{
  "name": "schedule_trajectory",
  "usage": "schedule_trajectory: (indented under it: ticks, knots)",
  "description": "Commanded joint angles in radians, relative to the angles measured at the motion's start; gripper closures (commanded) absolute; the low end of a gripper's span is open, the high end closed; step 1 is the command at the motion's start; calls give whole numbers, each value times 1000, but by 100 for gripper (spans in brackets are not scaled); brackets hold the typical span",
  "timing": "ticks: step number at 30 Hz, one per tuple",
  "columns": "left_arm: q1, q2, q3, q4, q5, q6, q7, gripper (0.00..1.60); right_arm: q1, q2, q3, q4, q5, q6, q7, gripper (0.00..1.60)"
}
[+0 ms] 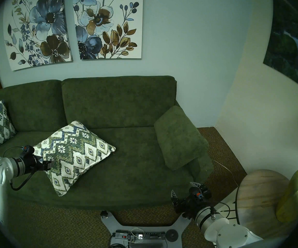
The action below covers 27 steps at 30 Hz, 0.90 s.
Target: Fix throw pillow on sofa
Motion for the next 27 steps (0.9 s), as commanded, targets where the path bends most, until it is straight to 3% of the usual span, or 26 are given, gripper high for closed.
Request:
schedule_trajectory:
  ticks: [1,12,18,27]
  knots:
    - [-1,8,48,37,53,-18,48,0,0,1,0,-12,-1,-1,0,0]
    - [-17,21,94,43,65,78,54,0,0,1,0,-12,-1,-1,0,0]
    - [-34,70,128,56,51,179,3,0,0,1,0,-12,-1,-1,0,0]
    - [-60,78,168,73,68,207,19,0,0,1,0,-12,-1,-1,0,0]
